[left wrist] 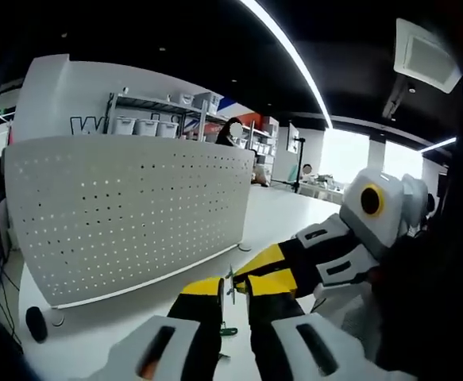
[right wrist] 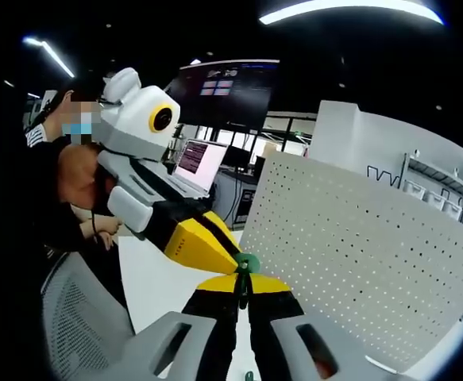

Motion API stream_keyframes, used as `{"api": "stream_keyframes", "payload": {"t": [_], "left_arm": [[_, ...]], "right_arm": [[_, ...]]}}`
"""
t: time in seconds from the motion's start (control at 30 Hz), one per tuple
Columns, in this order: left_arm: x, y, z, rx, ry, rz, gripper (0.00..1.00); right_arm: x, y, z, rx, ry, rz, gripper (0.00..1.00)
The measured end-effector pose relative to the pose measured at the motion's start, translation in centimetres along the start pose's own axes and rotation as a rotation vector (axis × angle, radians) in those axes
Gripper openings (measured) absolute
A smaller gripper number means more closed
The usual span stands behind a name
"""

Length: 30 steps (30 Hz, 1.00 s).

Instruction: Insert the hook assembly into the mounting plate slot until the hook locks in place.

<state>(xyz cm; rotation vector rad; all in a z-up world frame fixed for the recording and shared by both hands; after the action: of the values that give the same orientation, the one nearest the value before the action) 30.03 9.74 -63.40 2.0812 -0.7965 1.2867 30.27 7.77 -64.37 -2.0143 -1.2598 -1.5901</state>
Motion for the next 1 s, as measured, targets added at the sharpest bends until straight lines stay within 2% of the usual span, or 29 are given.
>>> {"api": "stream_keyframes", "payload": {"t": [0.2,0.47,0.6,0.73,0.93,1.0], "left_arm": [[0.1,0.0,-0.4,-0.003,0.046,0.018,0.22],[-0.3,0.0,-0.7,0.028,0.083,0.1,0.29],[-0.3,-0.8,-0.8,0.093,0.111,0.165,0.34],[-0.9,-1.2,-0.8,0.145,0.112,0.238,0.36],[-2.3,-2.2,-0.6,0.185,0.099,0.253,0.39],[-2.9,-2.6,-0.6,0.218,0.086,0.27,0.41]], "right_arm": [[0.1,0.6,-0.2,-0.013,0.003,0.008,0.01],[0.1,1.8,-0.3,-0.039,0.006,0.022,0.01],[0.0,2.3,-0.3,-0.054,0.005,0.029,0.01],[-0.1,3.1,-0.4,-0.076,0.005,0.041,0.01],[-0.1,4.7,-0.8,-0.116,0.01,0.054,0.01],[0.0,5.5,-1.0,-0.135,0.014,0.058,0.01]]}}
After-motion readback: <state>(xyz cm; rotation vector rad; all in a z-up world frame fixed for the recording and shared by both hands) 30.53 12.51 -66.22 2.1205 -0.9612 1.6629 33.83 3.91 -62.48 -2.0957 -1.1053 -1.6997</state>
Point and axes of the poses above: the point that each gripper's makers call its tool centre point, and the gripper's own axes: z roughly forward along the fingers, y roughly to its right, x roughly out of its top, the point moved 1 cm from there along -z, roughly backward along the fingers, and after that the axes turned 9 degrees about -y, right-handed, at the moved point
